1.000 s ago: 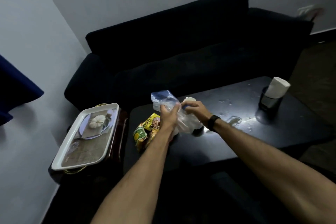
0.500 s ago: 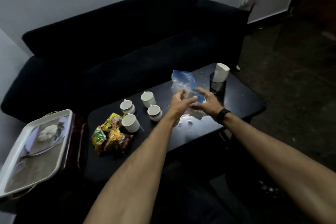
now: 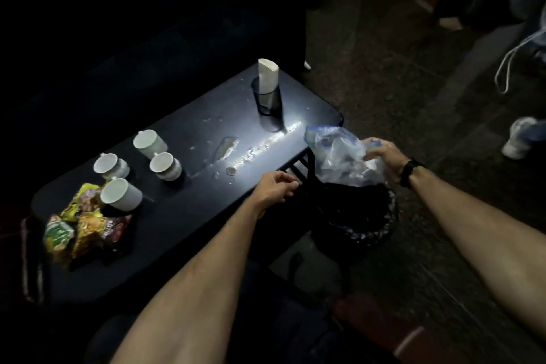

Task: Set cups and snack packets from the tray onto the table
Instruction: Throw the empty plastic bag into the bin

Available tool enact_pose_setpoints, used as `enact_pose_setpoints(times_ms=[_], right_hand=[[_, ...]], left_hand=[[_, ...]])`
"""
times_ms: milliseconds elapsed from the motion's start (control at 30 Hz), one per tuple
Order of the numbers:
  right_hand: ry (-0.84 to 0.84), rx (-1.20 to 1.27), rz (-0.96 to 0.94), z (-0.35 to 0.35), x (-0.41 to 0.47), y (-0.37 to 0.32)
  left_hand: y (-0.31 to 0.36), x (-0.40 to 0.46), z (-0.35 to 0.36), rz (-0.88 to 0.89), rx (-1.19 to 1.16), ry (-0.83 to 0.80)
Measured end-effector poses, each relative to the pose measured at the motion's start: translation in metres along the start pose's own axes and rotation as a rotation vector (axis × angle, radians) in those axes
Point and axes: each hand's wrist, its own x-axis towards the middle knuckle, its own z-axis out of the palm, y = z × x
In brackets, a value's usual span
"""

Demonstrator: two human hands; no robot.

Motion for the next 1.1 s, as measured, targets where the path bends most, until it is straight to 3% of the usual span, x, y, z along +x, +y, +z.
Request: enact_pose_setpoints(times_ms=[233, 400, 667, 1100], right_hand=[[0.168, -0.68, 0.313, -0.037, 0.01, 0.079], [0.071, -0.988, 0.261, -0.021, 0.024, 0.108], [-0.149, -1.269, 0.267, 0.004, 0.026, 0.156], [-0.259, -1.268, 0.159, 0.016, 0.033, 0.124]], left_hand=[[-0.01, 0.019, 0.041, -0.024, 0.292, -0.111], [-0.013, 0.029, 0.06, -0.047, 0.35, -0.121], [-0.03, 0.034, 0.068, -0.083, 0.45, -0.145], [-0.014, 0.035, 0.04, -0.001, 0.58, -0.089]])
